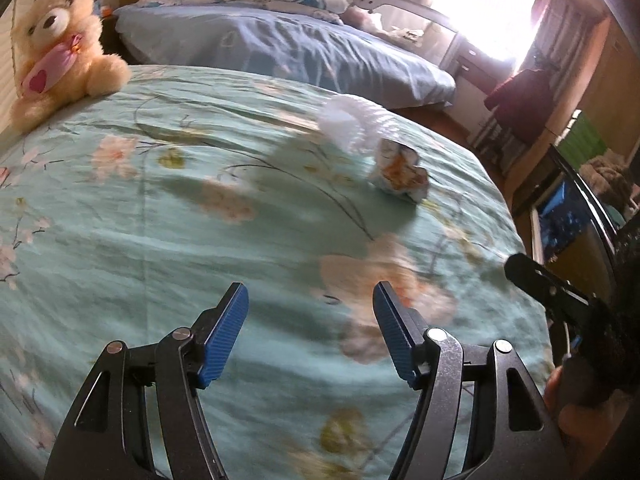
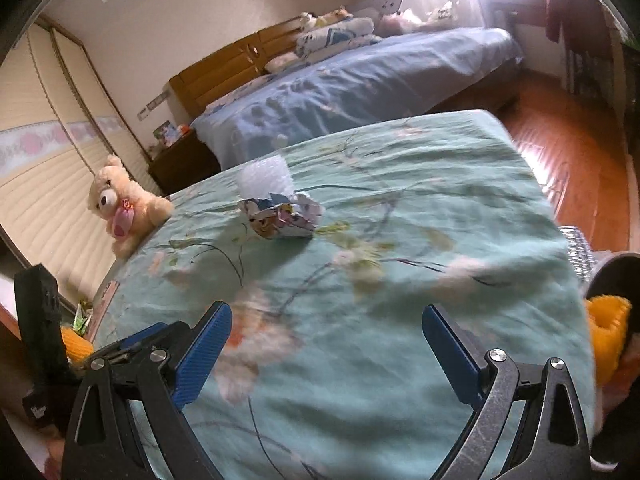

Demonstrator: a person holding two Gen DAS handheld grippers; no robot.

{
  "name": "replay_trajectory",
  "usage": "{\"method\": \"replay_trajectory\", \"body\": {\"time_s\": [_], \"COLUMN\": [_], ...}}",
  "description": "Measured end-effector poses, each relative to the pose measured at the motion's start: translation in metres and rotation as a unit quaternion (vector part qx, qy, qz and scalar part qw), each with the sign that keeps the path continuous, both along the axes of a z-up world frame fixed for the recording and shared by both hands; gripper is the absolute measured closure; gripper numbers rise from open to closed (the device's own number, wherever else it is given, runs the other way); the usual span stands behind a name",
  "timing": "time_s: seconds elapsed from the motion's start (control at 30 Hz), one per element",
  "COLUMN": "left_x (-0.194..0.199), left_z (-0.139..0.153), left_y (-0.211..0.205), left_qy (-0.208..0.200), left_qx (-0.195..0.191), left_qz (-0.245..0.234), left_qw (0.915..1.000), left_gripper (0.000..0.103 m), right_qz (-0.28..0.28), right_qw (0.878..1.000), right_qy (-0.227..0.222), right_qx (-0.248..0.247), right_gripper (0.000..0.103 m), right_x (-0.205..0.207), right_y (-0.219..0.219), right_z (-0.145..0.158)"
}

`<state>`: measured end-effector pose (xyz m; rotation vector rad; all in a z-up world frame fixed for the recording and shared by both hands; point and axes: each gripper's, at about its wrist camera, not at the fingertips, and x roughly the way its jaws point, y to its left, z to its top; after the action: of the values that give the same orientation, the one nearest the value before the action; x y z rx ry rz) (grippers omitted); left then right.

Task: Collect trash
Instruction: 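Move both open tools to the white foam net and crumpled wrapper on the bedspread, then grasp the white foam net with the left tool while the right tool grasps the crumpled wrapper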

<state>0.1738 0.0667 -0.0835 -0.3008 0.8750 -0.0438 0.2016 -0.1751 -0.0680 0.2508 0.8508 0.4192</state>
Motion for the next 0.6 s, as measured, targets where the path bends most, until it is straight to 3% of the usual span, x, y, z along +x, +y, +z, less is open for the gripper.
{"method": "replay_trajectory", "body": {"time_s": [0.43,0.5,0.6], "left_x": [0.025,0.030,0.037], "left_z": [-0.004,-0.004,-0.003], "left_y": [0.020,0.021,0.022], "left_qy": [0.009,0.010,0.011], "left_qx": [0.003,0.003,0.004], "left_qz": [0.006,0.005,0.002], "left_qw": [0.9999,0.9999,0.9999], "left_gripper": [0.037,0.037,0.037], "right_qz": [0.045,0.048,0.049], "right_qw": [0.999,0.998,0.998], "right_qy": [-0.016,-0.013,0.003], "right_qx": [-0.017,-0.025,-0.036], "right_gripper": [0.007,0.012,0.039], "right_x": [0.062,0.071,0.083], "right_y": [0.052,0.059,0.063], "right_z": [-0.004,-0.007,-0.016]}}
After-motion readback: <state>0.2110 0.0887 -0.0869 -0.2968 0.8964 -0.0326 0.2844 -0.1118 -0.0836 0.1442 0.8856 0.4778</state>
